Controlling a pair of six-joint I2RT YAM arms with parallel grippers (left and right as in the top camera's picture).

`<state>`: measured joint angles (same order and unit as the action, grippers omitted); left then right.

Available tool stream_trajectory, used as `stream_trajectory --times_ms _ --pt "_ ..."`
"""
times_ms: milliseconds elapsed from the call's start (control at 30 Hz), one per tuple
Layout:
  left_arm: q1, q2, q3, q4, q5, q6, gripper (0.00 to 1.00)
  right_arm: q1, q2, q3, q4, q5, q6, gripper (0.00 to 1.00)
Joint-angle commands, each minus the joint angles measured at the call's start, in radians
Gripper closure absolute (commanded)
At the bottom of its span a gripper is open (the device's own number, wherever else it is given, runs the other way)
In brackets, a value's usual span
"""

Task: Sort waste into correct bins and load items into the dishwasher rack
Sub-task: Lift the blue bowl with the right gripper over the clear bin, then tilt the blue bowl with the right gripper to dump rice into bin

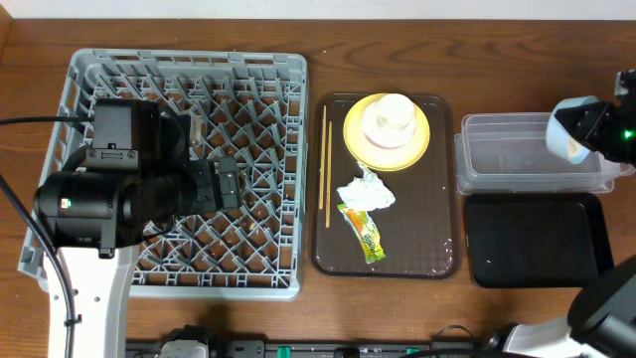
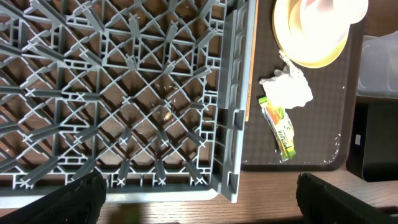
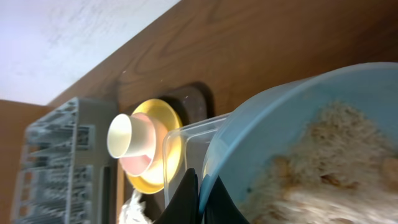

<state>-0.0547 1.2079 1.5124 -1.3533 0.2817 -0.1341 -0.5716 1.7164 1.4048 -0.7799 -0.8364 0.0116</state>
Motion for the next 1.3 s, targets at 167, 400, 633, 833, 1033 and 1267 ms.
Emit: stream_trajectory --times_ms 167,400,633,833,1033,1267 --pt "0.003 -0.006 -0.003 0.001 -0.007 0.001 0.01 -0.001 0.113 0.02 0.022 -0.15 -0.114 0.99" --pt "0.003 -0.006 -0.003 0.001 -0.007 0.001 0.01 -0.01 0.163 0.02 0.116 -0.203 -0.019 0.99" --pt "0.003 -0.006 -0.003 0.001 -0.007 0.001 0.01 -0.028 0.187 0.018 0.137 -0.37 0.043 0.99" --pt "0.003 -0.006 -0.003 0.001 -0.007 0.001 0.01 -0.037 0.187 0.018 0.032 -0.38 0.016 0.99" --pt "0.003 -0.006 -0.003 0.001 -0.007 0.001 0.01 -0.058 0.187 0.018 0.005 -0.381 0.018 0.99" --pt "0.003 -0.006 -0.003 0.001 -0.006 0.001 0.01 -0.115 0.187 0.016 0.006 -0.496 0.028 0.99"
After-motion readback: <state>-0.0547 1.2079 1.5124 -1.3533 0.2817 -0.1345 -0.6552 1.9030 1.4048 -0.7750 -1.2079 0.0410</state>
